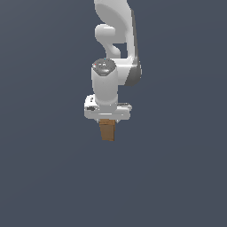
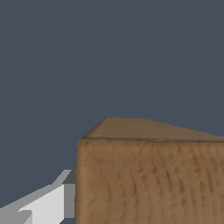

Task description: Pick up the object and move it to a goal position.

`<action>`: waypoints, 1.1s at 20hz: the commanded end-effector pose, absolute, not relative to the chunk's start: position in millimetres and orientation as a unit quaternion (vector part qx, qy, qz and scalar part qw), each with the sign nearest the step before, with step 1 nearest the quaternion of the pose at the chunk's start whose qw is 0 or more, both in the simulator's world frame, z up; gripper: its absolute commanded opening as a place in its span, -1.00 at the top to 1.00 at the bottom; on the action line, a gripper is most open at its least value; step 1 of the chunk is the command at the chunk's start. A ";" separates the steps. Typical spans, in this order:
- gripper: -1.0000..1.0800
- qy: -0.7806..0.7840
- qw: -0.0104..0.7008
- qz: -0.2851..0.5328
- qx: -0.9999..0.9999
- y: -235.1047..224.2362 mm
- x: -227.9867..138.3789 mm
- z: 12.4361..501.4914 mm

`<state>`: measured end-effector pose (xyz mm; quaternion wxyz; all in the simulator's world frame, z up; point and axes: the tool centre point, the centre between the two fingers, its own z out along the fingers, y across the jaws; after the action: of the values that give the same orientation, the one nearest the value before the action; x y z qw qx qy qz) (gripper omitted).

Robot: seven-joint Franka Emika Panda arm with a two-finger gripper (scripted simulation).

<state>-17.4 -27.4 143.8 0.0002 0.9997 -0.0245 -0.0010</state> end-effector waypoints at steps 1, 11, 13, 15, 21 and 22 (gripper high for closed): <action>1.00 -0.024 0.000 0.000 1.000 -22.5 -16.4 146.9; 1.00 -0.024 0.000 0.000 1.000 43.1 -5.8 182.2; 1.00 -0.024 0.000 0.000 1.000 62.9 -2.3 192.8; 1.00 -0.024 0.000 0.000 1.000 83.4 1.3 203.8; 1.00 -0.024 0.000 0.000 1.000 143.2 13.1 236.2; 1.00 -0.024 0.000 0.000 1.000 151.1 14.8 240.6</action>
<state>10.3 137.8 228.1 0.0012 0.9997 -0.0234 -0.0045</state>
